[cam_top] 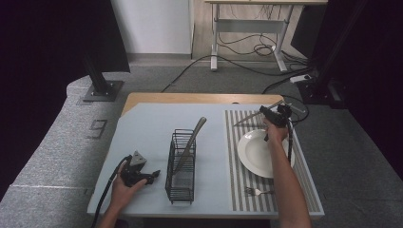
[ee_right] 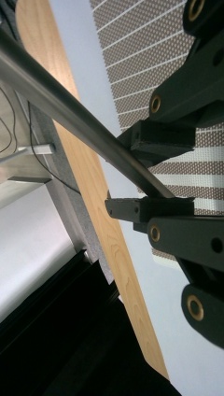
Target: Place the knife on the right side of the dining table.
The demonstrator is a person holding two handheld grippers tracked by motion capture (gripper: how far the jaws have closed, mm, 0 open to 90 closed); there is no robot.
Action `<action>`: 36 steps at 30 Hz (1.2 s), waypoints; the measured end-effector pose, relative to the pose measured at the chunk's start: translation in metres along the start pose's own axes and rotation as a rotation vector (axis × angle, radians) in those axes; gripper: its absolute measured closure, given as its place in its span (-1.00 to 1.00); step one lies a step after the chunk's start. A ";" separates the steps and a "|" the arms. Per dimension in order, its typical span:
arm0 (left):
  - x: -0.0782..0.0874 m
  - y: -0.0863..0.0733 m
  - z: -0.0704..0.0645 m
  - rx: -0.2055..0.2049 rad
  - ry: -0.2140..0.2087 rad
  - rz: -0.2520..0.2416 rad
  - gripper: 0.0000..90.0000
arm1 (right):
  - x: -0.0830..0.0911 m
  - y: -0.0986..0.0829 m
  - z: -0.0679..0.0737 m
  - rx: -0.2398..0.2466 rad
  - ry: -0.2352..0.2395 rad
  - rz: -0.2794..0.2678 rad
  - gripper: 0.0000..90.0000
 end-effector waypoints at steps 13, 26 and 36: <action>0.000 0.000 0.000 -0.001 0.001 0.000 -0.53 | -0.004 -0.008 -0.012 -0.063 0.002 0.031 0.56; 0.000 0.000 0.000 -0.001 0.000 0.000 -0.53 | -0.008 -0.016 -0.021 -0.110 0.003 0.067 0.52; 0.000 0.000 0.000 -0.001 0.001 0.000 -0.53 | -0.008 -0.023 -0.027 -0.132 -0.023 0.114 0.45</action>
Point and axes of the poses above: each handheld gripper's, and its own axes: x roughly backward along the jaws, y roughly out of its top, z roughly to its left, the point moved 10 cm from there along -x, roughly forward along the jaws, and after that the axes turned 11 degrees about x, right-handed, at the moved point
